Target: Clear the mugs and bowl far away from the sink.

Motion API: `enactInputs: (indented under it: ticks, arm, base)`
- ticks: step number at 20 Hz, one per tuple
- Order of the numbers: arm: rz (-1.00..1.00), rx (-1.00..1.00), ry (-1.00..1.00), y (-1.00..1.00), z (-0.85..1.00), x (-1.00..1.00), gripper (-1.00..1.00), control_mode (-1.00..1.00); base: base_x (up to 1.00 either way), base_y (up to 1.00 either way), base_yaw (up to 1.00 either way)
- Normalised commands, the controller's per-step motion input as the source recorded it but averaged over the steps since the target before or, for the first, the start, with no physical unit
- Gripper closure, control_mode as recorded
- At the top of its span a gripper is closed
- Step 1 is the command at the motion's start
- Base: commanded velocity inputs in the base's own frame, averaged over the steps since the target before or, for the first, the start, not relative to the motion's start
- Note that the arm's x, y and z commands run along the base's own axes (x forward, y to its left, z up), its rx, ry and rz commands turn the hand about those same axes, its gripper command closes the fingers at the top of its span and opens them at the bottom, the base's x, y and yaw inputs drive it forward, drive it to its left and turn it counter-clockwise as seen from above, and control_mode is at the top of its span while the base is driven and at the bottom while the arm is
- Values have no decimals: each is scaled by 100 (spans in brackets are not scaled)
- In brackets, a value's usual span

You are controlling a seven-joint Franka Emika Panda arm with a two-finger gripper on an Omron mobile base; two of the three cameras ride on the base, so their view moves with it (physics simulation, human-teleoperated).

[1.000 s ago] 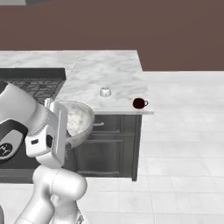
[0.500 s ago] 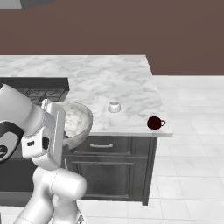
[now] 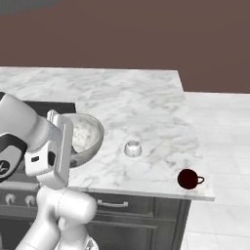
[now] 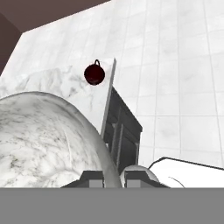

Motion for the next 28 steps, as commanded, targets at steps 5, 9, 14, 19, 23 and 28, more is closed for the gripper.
enactInputs:
  ticks: [5, 9, 14, 19, 23, 28]
  arm:
    - [0, 0, 0, 0, 0, 0, 100, 100]
    - [0, 0, 0, 0, 0, 0, 100, 100]
    - [0, 0, 0, 0, 0, 0, 100, 100]
    - [0, 0, 0, 0, 0, 0, 100, 100]
    - [0, 0, 0, 0, 0, 0, 100, 100]
    - [14, 0, 2, 0, -18, 33, 100, -100]
  base:
    - [27, 22, 17]
    - [20, 3, 19]
    - [3, 0, 23]
    - [21, 0, 25]
    - [24, 0, 24]
    - [5, 0, 4]
